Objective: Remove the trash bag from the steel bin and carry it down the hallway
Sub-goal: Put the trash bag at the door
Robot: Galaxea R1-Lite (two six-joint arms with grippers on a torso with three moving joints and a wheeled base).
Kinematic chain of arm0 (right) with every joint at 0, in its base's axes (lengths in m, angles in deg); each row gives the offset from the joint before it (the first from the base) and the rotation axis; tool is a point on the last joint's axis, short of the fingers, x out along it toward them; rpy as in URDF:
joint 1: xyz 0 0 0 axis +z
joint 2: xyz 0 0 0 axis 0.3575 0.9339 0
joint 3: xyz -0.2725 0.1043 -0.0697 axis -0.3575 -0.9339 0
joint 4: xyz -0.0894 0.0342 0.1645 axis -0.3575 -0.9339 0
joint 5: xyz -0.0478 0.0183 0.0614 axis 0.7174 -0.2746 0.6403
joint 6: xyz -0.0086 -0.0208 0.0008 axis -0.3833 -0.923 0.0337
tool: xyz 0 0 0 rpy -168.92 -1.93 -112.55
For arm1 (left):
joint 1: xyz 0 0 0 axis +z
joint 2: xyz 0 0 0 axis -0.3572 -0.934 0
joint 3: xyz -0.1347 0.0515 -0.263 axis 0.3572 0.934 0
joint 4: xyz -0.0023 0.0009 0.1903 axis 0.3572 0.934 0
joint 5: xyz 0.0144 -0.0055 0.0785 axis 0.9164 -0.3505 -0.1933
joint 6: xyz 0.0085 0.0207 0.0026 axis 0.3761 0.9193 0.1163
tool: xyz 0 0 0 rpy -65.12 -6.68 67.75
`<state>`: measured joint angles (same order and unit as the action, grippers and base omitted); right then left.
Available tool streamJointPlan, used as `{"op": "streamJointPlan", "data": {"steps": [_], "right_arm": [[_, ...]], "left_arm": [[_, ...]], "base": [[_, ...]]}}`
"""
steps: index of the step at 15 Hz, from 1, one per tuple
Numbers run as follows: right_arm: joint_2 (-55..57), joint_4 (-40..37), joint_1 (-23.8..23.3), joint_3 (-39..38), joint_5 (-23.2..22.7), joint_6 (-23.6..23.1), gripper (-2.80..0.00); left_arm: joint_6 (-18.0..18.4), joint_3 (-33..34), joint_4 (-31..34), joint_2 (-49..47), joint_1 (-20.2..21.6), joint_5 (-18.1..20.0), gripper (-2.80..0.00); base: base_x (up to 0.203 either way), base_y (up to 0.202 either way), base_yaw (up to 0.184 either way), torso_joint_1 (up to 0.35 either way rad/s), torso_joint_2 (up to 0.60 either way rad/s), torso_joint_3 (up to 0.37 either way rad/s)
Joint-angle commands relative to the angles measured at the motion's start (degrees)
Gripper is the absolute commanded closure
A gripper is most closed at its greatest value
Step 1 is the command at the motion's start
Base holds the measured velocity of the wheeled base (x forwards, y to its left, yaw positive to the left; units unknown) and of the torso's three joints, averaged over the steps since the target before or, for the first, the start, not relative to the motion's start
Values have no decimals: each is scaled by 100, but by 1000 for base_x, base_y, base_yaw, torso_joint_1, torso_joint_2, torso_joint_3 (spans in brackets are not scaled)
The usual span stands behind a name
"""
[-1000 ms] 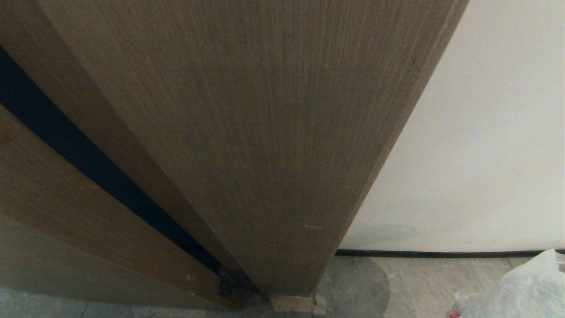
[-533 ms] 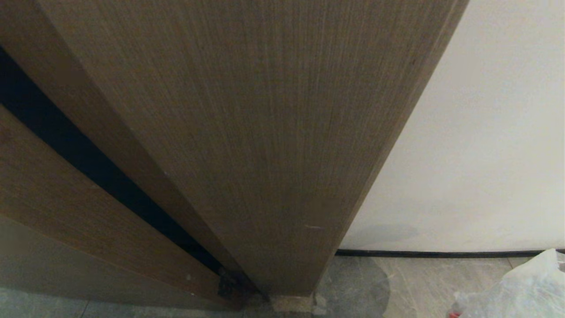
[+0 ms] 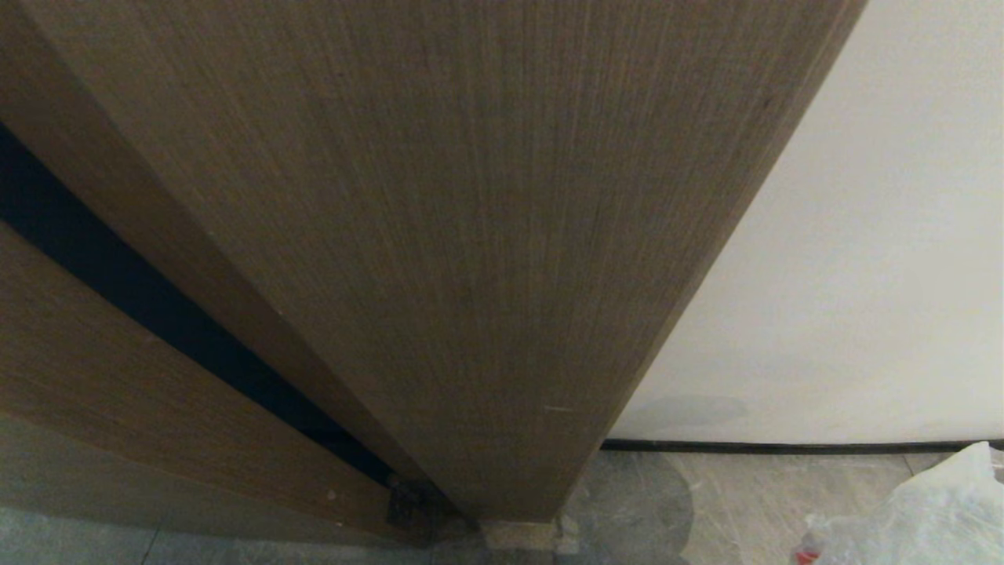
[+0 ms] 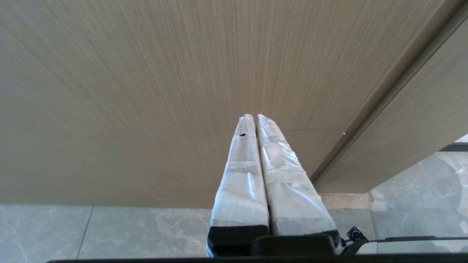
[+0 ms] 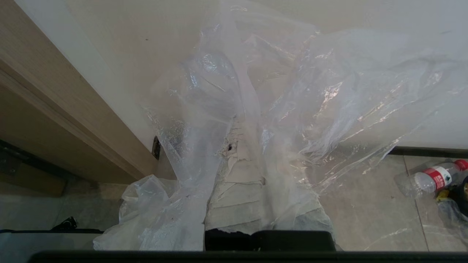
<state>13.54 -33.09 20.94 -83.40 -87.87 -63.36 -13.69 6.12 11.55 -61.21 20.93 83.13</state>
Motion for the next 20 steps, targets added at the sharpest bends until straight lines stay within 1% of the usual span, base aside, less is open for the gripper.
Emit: {"op": "streamJointPlan", "data": {"steps": [1,6,11,13,14,16,18,20], "right_arm": [[-2,1,0,0,-6,-16,0],[-2,1,0,0,29,71,0],[-2,27,0,22,28,61,0],[6,-91,0,477,3,62,0],[65,-355,0,860,4,40,0],[332,-1256,0,1720,48,-22,0],[1106,-2012,-3,2536,213,-52,0],[2230,-2279,-2,3128,246,-30,0]], "left_arm": [[-6,0,1,-5,0,-3,0],[-6,0,1,-5,0,-3,0],[2,0,1,-5,0,-3,0],[2,0,1,-5,0,-3,0],[2,0,1,-5,0,-3,0],[2,0,1,-5,0,-3,0],[2,0,1,-5,0,-3,0],[2,0,1,-5,0,-3,0]], "base": [[0,0,0,0,0,0],[0,0,0,0,0,0],[0,0,0,0,0,0],[0,0,0,0,0,0],[0,0,0,0,0,0],[0,0,0,0,0,0],[0,0,0,0,0,0],[0,0,0,0,0,0]]}}
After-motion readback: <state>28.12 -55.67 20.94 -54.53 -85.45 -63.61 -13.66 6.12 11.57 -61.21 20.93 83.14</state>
